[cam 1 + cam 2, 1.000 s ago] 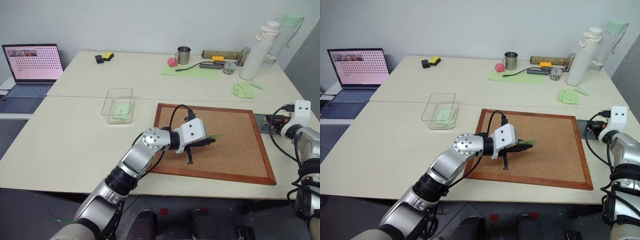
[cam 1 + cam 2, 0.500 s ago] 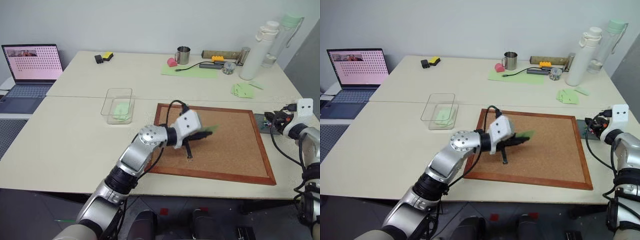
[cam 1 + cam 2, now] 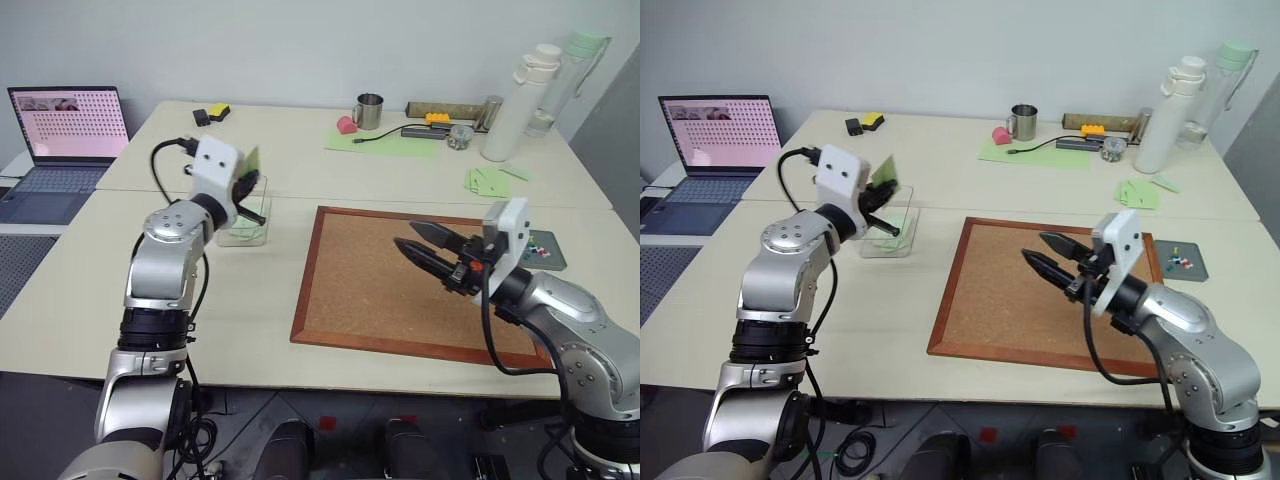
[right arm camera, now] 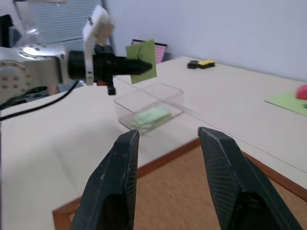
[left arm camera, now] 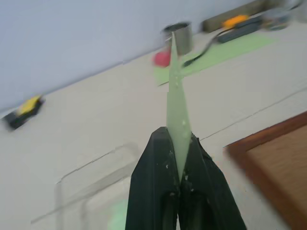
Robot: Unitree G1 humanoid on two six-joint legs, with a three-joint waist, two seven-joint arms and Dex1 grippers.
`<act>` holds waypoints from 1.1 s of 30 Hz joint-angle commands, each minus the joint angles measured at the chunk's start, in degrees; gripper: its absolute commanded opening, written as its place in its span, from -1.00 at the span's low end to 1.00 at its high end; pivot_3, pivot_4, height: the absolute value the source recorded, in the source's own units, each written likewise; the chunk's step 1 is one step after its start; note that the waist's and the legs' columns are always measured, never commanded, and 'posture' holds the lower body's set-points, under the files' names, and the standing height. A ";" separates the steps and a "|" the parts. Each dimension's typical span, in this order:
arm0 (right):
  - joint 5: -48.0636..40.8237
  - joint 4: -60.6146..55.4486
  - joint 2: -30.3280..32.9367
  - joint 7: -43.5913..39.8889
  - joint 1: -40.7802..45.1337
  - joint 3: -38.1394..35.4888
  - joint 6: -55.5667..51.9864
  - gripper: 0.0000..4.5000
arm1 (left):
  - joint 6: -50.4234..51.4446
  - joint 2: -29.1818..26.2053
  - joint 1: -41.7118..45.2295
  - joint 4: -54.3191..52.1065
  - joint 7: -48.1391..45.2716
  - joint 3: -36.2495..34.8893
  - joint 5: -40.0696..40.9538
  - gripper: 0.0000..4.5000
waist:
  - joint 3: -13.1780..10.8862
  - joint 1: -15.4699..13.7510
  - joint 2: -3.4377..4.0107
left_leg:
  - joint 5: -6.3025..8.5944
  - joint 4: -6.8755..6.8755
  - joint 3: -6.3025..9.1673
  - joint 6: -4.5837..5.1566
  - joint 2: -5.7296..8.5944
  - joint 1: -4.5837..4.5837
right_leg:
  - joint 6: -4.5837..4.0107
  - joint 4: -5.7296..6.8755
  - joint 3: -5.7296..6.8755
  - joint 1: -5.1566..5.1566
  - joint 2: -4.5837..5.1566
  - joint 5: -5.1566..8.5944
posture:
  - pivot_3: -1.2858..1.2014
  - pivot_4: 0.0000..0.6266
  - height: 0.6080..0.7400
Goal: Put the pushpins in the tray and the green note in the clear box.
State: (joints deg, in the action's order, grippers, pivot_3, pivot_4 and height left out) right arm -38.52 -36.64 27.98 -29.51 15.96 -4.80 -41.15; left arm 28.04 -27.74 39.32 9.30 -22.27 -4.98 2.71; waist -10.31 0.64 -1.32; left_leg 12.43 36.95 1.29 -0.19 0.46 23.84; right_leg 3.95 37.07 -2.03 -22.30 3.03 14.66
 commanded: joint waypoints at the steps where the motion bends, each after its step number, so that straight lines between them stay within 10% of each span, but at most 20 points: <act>1: -0.45 -2.13 -0.28 1.64 1.01 0.74 -0.28 -0.10 | -2.08 -0.23 0.71 2.39 4.93 -0.14 -3.17 -1.00 | -0.04 -0.49 -0.08 | 0.00 0.00 0.00 0.00 0.00 0.02 | 0.00 0.00 0.00 -0.01 0.00 0.00 | 0.03 -0.52 1.00; 5: 0.15 -1.92 -0.01 2.18 0.84 0.84 0.23 -0.10 | -3.28 -0.39 0.18 4.75 6.19 1.07 -4.87 -1.00 | -0.05 -0.66 -0.10 | 0.00 -0.04 0.01 -0.01 -0.01 0.05 | -0.02 0.00 0.03 -0.03 0.02 0.00 | 0.03 -0.52 1.00; 13: 0.26 -1.68 0.54 2.98 0.24 -0.29 0.67 -0.09 | -5.47 0.14 0.94 6.19 5.44 2.13 -5.05 -0.26 | -0.05 -0.53 -0.09 | 0.01 -0.07 0.01 -0.01 -0.04 0.05 | -0.03 0.02 0.03 -0.04 0.02 -0.01 | 0.03 -0.52 1.00; 21: 0.59 -1.11 2.27 3.16 -0.30 -2.44 0.97 -0.09 | -1.00 2.55 0.64 -3.07 -8.55 3.02 6.80 -0.26 | -0.05 -0.60 -0.10 | 0.01 -0.05 0.00 -0.01 -0.03 0.07 | -0.03 0.01 0.03 -0.04 0.03 -0.01 | 0.03 -0.52 1.00; 33: 1.56 0.99 15.60 -6.04 -13.50 -11.54 1.16 -0.09 | 10.67 -11.66 -12.32 -22.54 -33.46 11.01 17.99 -0.26 | -0.08 0.29 -0.04 | 0.01 -0.18 0.00 -0.01 -0.18 -0.01 | -0.32 0.06 -0.02 -0.03 0.00 0.17 | 0.03 -0.52 1.00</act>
State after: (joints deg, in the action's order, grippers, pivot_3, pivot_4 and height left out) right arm -37.12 -34.59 42.60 -33.68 3.35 -13.98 -41.60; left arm 38.38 -38.69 26.43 -10.56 -54.33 6.59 19.17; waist -10.39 0.93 -1.36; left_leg 12.44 36.81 1.29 -0.19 0.27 23.83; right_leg 3.60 37.13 -2.01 -22.33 3.00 14.84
